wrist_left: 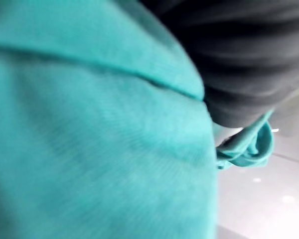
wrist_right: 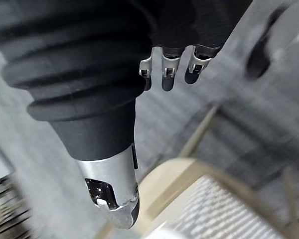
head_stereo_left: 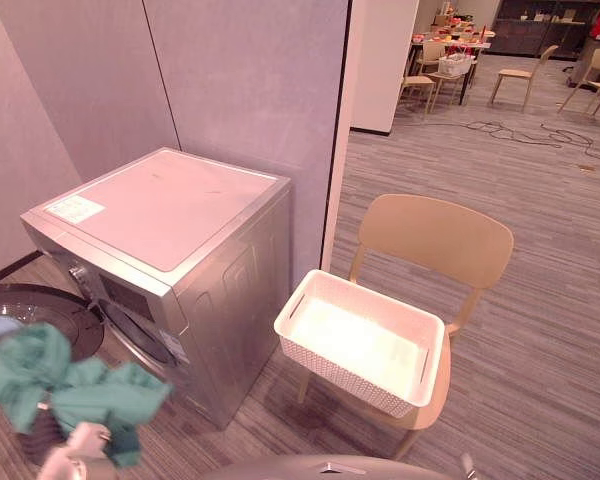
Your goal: Pick up the laundry basket with both hands and put the clothes into the washing machine.
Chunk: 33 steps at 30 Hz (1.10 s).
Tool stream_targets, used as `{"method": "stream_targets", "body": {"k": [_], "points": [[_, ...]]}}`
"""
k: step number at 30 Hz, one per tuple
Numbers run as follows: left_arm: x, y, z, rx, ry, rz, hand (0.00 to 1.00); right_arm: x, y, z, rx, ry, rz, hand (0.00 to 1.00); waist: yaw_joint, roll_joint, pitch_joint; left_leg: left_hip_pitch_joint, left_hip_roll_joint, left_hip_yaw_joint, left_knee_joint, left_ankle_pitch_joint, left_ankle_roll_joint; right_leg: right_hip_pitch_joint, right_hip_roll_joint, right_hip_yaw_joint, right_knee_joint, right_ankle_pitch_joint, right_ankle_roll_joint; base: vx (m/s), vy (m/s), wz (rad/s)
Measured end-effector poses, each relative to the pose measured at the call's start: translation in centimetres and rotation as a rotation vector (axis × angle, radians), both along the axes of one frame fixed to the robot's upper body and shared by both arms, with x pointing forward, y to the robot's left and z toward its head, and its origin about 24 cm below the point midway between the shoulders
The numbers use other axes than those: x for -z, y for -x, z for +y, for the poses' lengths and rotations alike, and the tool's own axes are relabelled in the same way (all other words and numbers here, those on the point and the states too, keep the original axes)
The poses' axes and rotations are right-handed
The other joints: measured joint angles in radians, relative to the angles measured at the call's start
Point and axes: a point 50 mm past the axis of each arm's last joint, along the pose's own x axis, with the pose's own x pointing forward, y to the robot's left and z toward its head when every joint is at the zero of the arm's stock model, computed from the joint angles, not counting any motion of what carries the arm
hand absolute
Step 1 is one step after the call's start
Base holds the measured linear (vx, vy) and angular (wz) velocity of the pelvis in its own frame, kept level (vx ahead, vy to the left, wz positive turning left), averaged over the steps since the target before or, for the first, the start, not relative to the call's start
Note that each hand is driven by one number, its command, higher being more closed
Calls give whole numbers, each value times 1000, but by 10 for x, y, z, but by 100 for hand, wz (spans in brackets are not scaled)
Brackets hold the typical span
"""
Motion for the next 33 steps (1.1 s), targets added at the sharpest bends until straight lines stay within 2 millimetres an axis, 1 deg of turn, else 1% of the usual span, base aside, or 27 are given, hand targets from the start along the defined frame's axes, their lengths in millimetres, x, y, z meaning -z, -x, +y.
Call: {"method": "stream_targets", "body": {"k": [2, 3, 4, 7, 8, 12, 13, 14, 15, 16, 17, 18, 19, 20, 21, 22, 23, 24, 25, 26, 27, 28, 29, 30, 31, 32, 33], "points": [[34, 15, -27, 80, 158, 135, 100, 12, 19, 17, -63, -80, 115, 0, -1, -1, 1, 11, -2, 3, 0, -1, 1, 10, 0, 5, -4, -3, -5, -3, 28, -6], [40, 20, -32, 92, 189, 163, 100, 13, 21, 19, -93, -87, 135, 0, -2, -1, 1, 12, -2, 5, 0, -1, 1, 10, 0, 6, -4, -3, -5, -5, 35, -10], [49, 29, -40, 108, 237, 209, 100, 14, 21, 23, -151, -96, 151, 0, -4, -4, 3, 10, -2, 8, 0, -1, 2, 8, 0, 8, -5, -3, -6, -7, 27, -6], [61, 45, -51, 117, 309, 277, 100, 17, 15, 27, -233, -97, 170, 0, 0, -14, 10, 5, -5, 1, 0, -1, 2, 7, 0, 5, -5, -3, -6, -7, 11, 6], [63, 47, -53, 128, 317, 286, 100, 17, 13, 27, -246, -94, 168, 0, 0, -16, 12, 2, -5, -6, 0, -1, 2, 7, 0, 2, -5, -3, -6, -19, 13, 24], [71, 46, -64, 201, 348, 342, 100, 16, -19, 24, -381, -53, 101, 0, 9, -19, 48, -59, -7, -44, 0, -1, 1, -35, -2, -35, 22, -5, -9, -56, 2, 42], [72, 40, -67, 227, 353, 337, 100, 15, -30, 22, -424, -39, 76, 0, 9, -11, 65, -88, -11, -68, 0, -1, 1, -57, -3, -56, 39, -7, -12, -91, -14, 77], [72, 32, -69, 251, 353, 328, 100, 13, -45, 21, -450, -25, 44, 0, 13, -12, 96, -114, -18, -96, 0, -13, -17, -75, -5, -73, 57, -10, -15, -99, -5, 82], [72, 29, -70, 260, 350, 325, 100, 13, -51, 22, -457, -22, 28, 0, 15, -30, 114, -124, -25, -101, 2, -45, -62, -81, -20, -83, 58, -14, -23, -84, 67, 75], [70, 23, -64, 254, 336, 307, 100, 12, -60, 28, -474, -19, 1, 0, 27, -75, 115, -170, -46, -82, 91, -49, 29, -124, -79, -107, 85, -13, -39, -77, 88, 58], [70, 23, -61, 257, 328, 313, 100, 9, -76, 30, -497, -2, -42, 0, 32, -69, 130, -237, -23, -47, 316, -94, 77, -151, -102, -127, 126, -5, -45, -56, 87, 50], [71, 24, -64, 264, 331, 321, 100, 6, -81, 24, -499, 21, -59, 0, 31, -47, 143, -245, 12, -24, 399, -135, 79, -146, -93, -144, 146, -9, -38, -41, 29, 50], [74, 27, -68, 268, 351, 345, 100, 3, -88, 14, -497, 56, -72, 0, 34, -11, 152, -249, 17, -15, 404, -196, 79, -148, -83, -150, 192, -27, -23, -43, 50, 54], [74, 31, -66, 238, 354, 352, 100, 4, -89, 20, -490, 40, -74, 0, 22, -49, 134, -231, 3, 22, 313, -194, 76, -155, -106, -138, 145, -13, -28, -23, 51, 61], [73, 31, -61, 213, 345, 351, 100, 5, -87, 24, -476, 25, -76, 0, 16, -65, 130, -225, 23, 102, 310, -228, 82, -147, -126, -163, 111, 22, -11, 4, 98, 68], [73, 30, -56, 197, 341, 356, 100, 5, -91, 30, -449, 16, -95, 0, 18, -79, 147, -259, 91, 158, 482, -274, 107, -127, -147, -208, 80, 64, 16, 17, 124, 56], [74, 33, -54, 188, 340, 366, 100, 6, -88, 29, -432, 8, -85, 0, 20, -81, 149, -273, 185, 153, 643, -294, 85, -120, -153, -214, 80, 70, 23, -8, 204, 44], [74, 35, -54, 179, 344, 369, 100, 6, -85, 28, -425, 8, -81, 0, 16, -79, 148, -265, 229, 138, 680, -303, 69, -110, -156, -215, 74, 75, 32, -31, 201, 16], [76, 40, -57, 175, 357, 388, 100, 7, -80, 26, -422, 11, -68, 0, 13, -61, 142, -231, 292, 73, 675, -303, 35, -97, -147, -214, 56, 84, 47, -19, 260, 5], [77, 42, -59, 174, 364, 396, 100, 7, -78, 23, -424, 15, -60, 0, 16, -44, 136, -211, 319, 32, 643, -290, 13, -98, -138, -209, 46, 91, 57, -17, 347, -6], [79, 47, -64, 191, 377, 426, 100, 8, -76, 17, -433, 20, -46, 0, 18, -17, 128, -190, 299, -26, 561, -361, -113, -114, -127, -182, 23, 100, 57, -17, 460, -1], [78, 43, -58, 225, 351, 441, 100, 12, -77, 22, -442, -10, -36, 0, 7, -37, 122, -199, 264, -8, 522, -381, -154, -132, -135, -125, -28, 110, 70, -1, 386, 4], [76, 40, -52, 243, 325, 443, 100, 14, -76, 27, -443, -32, -31, 0, 5, -58, 121, -204, 242, -5, 509, -375, -144, -134, -134, -100, -55, 116, 63, 8, 280, 20], [74, 32, -43, 287, 285, 444, 100, 17, -71, 33, -434, -57, -17, 0, 1, -75, 116, -225, 220, -9, 521, -371, -144, -126, -120, -94, -77, 138, 42, 57, 173, 18], [73, 30, -40, 315, 268, 451, 100, 19, -67, 34, -429, -70, -3, 0, 2, -79, 113, -236, 207, -11, 534, -375, -140, -112, -118, -97, -102, 165, 39, 53, 199, 25], [71, 19, -39, 361, 242, 439, 100, 20, -65, 33, -422, -77, 7, 0, 2, -77, 114, -254, 191, -13, 552, -380, -133, -102, -127, -116, -125, 204, 40, 42, 170, 23], [68, 7, -38, 395, 217, 416, 100, 20, -67, 31, -423, -77, 9, 0, 5, -74, 116, -272, 184, -20, 570, -386, -123, -101, -134, -134, -134, 229, 43, -22, 178, 35]]}}
